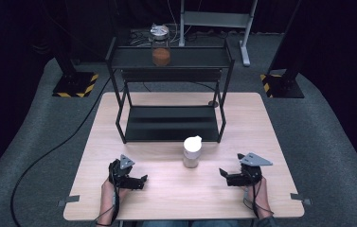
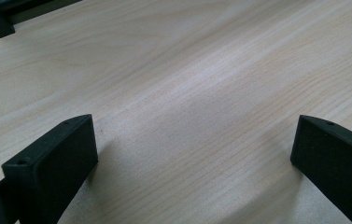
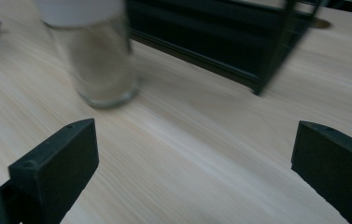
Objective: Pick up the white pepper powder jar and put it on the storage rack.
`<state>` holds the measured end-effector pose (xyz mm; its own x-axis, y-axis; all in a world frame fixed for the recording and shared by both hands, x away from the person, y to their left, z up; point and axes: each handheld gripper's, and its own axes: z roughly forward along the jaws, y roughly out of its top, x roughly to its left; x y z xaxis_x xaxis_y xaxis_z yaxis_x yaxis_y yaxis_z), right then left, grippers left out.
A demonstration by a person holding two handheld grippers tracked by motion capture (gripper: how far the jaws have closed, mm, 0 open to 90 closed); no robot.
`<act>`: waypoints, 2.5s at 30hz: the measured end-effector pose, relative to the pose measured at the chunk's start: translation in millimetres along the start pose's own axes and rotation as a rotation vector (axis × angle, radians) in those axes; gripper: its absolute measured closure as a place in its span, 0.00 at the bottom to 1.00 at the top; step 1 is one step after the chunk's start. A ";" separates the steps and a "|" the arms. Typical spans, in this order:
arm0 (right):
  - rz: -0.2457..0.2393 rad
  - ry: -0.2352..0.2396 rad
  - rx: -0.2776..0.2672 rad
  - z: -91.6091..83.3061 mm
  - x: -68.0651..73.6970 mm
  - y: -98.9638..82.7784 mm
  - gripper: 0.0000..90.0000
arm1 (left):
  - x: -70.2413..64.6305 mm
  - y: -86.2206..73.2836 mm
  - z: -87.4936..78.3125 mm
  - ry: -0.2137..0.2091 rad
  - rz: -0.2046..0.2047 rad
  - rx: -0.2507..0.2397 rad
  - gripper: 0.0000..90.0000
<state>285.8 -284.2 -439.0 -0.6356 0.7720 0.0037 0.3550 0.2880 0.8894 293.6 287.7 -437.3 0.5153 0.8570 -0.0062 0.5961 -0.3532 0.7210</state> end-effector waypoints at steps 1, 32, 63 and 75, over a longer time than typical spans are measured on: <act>-0.008 0.019 -0.004 6.1 2.6 4.8 0.00 | 0.0 0.0 0.0 0.000 0.000 0.000 0.00; -0.152 0.165 -0.038 97.2 35.7 50.7 0.08 | 0.6 0.0 0.0 -0.007 0.006 0.000 0.00; -0.115 0.212 -0.056 70.0 14.0 73.4 0.33 | 1.0 0.0 -0.2 -0.007 0.003 0.000 0.00; -0.137 0.192 -0.066 49.2 3.0 95.4 0.33 | 1.0 -0.1 -0.1 -0.006 0.003 -0.001 0.00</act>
<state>351.5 -226.5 -376.7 -0.7956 0.6046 -0.0375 0.2150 0.3397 0.9156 294.0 288.7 -437.4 0.5212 0.8534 -0.0084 0.5941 -0.3557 0.7215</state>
